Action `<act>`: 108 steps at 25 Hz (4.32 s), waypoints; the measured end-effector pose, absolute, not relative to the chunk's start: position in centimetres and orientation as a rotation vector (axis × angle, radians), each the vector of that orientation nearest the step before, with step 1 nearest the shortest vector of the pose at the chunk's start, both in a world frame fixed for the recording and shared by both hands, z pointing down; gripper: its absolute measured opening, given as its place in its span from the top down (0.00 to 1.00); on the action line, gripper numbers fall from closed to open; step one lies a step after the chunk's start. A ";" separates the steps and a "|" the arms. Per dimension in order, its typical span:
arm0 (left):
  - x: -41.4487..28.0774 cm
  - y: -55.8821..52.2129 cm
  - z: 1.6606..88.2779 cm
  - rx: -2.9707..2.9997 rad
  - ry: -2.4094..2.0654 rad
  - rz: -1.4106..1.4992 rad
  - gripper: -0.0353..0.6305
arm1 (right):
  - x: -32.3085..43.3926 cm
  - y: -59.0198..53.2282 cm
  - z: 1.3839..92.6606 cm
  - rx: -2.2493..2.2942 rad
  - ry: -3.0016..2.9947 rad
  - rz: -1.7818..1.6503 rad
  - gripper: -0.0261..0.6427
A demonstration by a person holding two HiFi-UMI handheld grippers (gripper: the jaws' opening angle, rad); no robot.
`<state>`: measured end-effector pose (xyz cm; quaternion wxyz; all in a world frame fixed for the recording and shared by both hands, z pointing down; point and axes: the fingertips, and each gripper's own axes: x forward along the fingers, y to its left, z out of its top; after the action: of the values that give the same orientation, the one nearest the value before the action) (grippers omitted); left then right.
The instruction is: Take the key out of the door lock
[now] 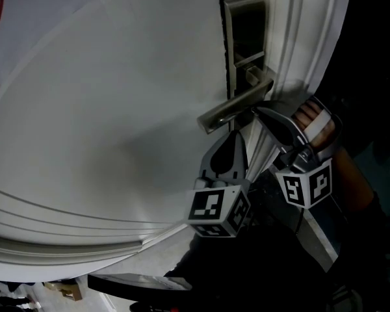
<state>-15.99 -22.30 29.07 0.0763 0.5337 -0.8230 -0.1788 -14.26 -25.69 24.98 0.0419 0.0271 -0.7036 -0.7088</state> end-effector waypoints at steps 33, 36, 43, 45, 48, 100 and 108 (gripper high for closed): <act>-16.0 -22.7 29.0 1.615 -2.461 -0.549 0.95 | -14.1 -25.8 25.2 0.081 -2.147 -2.175 0.94; -16.0 -22.9 28.8 1.633 -2.456 -0.538 0.95 | -14.0 -25.8 25.1 0.077 -2.150 -2.177 0.94; -16.2 -22.9 28.3 1.625 -2.465 -0.543 0.95 | -14.0 -25.6 24.9 0.070 -2.168 -2.175 0.94; -16.4 -23.0 28.1 1.618 -2.472 -0.542 0.95 | -14.0 -25.6 24.9 0.068 -2.172 -2.172 0.94; -16.5 -23.1 28.1 1.614 -2.469 -0.550 0.95 | -13.9 -25.7 24.9 0.064 -2.174 -2.170 0.94; -16.7 -23.3 27.9 1.646 -2.433 -0.585 0.95 | -13.7 -25.7 25.3 0.075 -2.151 -2.182 0.94; -16.6 -23.3 28.4 1.647 -2.413 -0.599 0.95 | -13.7 -25.8 25.3 0.075 -2.146 -2.184 0.94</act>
<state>-16.65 -23.33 28.37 0.0796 0.5504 -0.8066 -0.2002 -13.75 -25.82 25.32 0.0393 0.0244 -0.7001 -0.7125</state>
